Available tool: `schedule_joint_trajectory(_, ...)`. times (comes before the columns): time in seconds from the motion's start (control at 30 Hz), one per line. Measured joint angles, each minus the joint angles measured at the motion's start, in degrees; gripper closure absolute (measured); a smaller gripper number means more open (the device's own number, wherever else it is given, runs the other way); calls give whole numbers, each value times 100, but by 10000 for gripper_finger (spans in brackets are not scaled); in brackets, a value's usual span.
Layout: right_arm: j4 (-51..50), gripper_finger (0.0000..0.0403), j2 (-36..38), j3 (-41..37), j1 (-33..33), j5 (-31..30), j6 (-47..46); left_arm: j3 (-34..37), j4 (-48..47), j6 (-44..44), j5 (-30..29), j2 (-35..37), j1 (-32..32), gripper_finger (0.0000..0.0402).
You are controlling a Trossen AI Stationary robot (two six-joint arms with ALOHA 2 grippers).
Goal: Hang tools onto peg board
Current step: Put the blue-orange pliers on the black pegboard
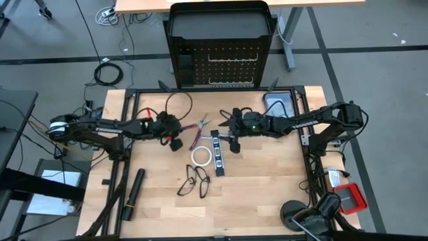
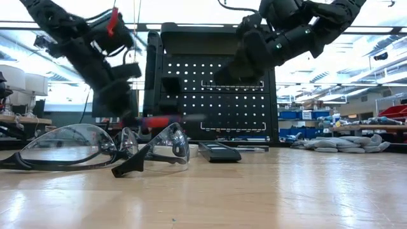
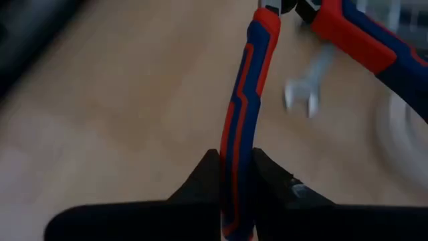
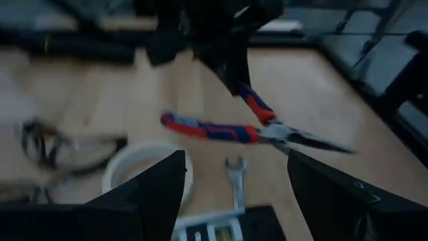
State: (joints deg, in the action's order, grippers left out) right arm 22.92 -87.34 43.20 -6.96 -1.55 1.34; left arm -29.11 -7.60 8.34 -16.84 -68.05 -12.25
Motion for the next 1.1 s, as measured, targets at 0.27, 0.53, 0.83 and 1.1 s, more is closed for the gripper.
schedule_joint_trajectory(0.27,844,133,-257,0,20,-676,-963,-173,1329,241,-687,9,0,356)
schedule_joint_trajectory(0.53,2186,133,-776,0,-75,-601,-1096,-176,2177,197,-1314,-99,4,356)
schedule_joint_trajectory(0.83,2872,133,-1409,289,-335,-589,-1878,-185,3523,-372,-1694,-553,135,356)
schedule_joint_trajectory(1.1,3021,133,-1669,728,-332,-595,-1652,-185,4572,-921,-1747,-947,192,356)
